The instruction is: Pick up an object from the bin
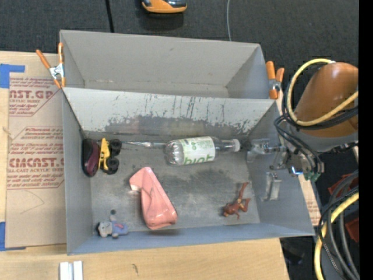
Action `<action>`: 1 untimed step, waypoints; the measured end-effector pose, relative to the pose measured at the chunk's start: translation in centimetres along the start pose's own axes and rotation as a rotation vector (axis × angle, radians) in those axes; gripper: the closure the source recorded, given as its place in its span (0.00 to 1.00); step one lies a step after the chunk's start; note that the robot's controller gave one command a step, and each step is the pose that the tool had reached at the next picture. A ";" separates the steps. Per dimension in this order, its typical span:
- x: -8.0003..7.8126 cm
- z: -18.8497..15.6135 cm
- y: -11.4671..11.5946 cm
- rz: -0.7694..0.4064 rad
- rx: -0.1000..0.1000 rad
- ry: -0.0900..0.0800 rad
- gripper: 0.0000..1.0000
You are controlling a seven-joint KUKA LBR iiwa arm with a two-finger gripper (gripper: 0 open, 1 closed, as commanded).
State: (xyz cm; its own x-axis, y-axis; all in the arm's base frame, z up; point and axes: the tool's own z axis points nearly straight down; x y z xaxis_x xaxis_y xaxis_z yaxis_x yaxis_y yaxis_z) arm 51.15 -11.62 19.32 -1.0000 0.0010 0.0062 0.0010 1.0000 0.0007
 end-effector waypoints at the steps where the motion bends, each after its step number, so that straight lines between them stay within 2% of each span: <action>1: -0.2 -0.4 0.0 -0.001 0.001 -0.008 0.00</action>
Offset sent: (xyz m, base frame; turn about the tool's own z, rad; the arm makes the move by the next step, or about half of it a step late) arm -0.0211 -0.0180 -0.1190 -0.0033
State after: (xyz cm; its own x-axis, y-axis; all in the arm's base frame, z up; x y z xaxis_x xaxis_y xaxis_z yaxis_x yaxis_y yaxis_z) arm 51.33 -11.58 19.75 -1.0000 -0.0005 -0.0017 -0.0005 1.0000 -0.0007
